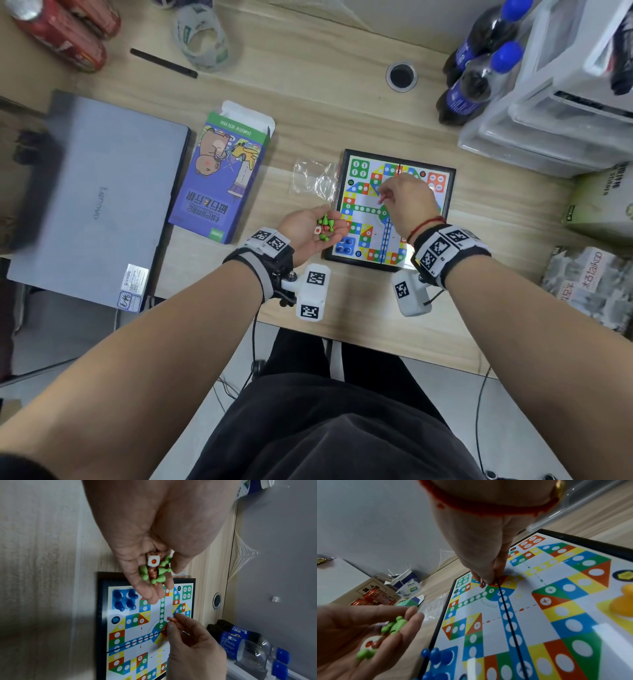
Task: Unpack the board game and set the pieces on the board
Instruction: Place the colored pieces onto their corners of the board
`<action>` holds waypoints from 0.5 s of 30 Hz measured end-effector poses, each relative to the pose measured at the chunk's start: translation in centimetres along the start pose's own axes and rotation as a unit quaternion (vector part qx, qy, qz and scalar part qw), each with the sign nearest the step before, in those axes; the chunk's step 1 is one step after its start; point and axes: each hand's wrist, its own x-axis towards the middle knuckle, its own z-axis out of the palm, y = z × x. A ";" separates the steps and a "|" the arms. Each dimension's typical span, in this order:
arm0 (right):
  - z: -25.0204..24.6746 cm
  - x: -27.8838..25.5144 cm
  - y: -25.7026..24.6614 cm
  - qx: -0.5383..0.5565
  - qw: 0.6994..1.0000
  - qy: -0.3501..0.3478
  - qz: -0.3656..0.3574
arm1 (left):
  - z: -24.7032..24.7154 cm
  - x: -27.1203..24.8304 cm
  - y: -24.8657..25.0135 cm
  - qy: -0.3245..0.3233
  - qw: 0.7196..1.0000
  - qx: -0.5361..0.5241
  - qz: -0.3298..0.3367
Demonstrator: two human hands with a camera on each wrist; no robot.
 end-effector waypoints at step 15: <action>-3.4 -2.0 4.5 0.080 0.988 0.043 0.126 | 4.8 0.4 2.7 -0.051 0.996 0.074 -0.026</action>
